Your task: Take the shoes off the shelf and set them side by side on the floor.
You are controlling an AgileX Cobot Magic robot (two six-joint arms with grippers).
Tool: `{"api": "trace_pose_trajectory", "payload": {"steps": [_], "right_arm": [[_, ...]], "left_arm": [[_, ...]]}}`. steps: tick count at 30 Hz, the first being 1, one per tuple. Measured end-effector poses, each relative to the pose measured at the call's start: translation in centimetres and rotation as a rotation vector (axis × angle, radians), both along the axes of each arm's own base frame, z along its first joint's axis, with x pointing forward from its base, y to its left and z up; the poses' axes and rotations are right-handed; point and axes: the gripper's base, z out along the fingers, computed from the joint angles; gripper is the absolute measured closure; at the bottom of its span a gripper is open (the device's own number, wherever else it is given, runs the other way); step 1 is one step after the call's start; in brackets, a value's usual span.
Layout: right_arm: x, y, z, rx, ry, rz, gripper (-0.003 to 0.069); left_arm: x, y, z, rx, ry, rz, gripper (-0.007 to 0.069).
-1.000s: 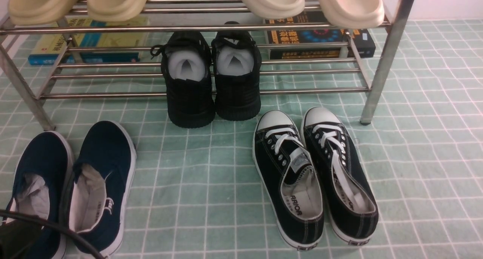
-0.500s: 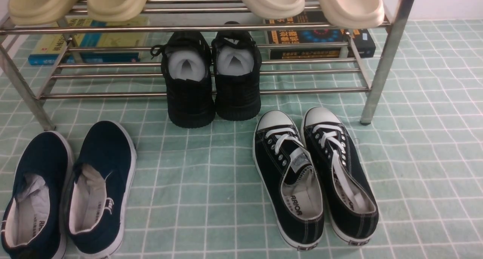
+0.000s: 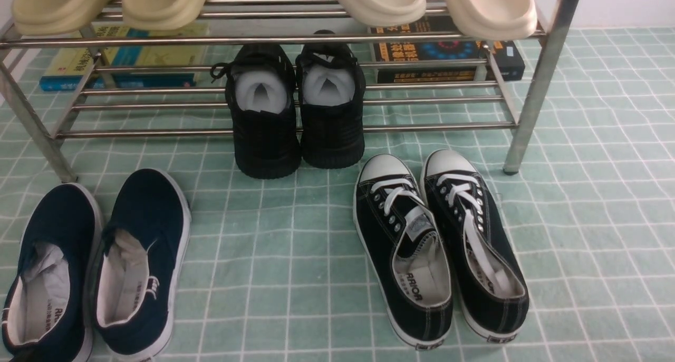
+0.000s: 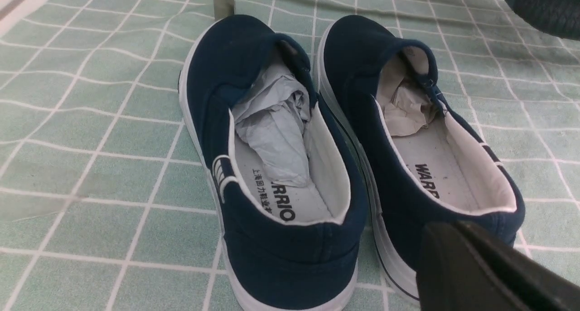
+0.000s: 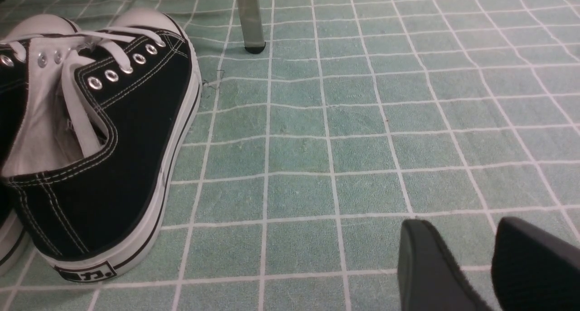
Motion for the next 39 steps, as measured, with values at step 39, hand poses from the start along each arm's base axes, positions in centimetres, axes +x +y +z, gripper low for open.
{"api": "trace_pose_trajectory", "payload": {"steps": [39], "right_arm": [[0.00, 0.00, 0.00, 0.000, 0.000, 0.000, 0.0419]], "left_arm": [[0.00, 0.01, 0.01, 0.001, 0.001, 0.001, 0.0589]]}}
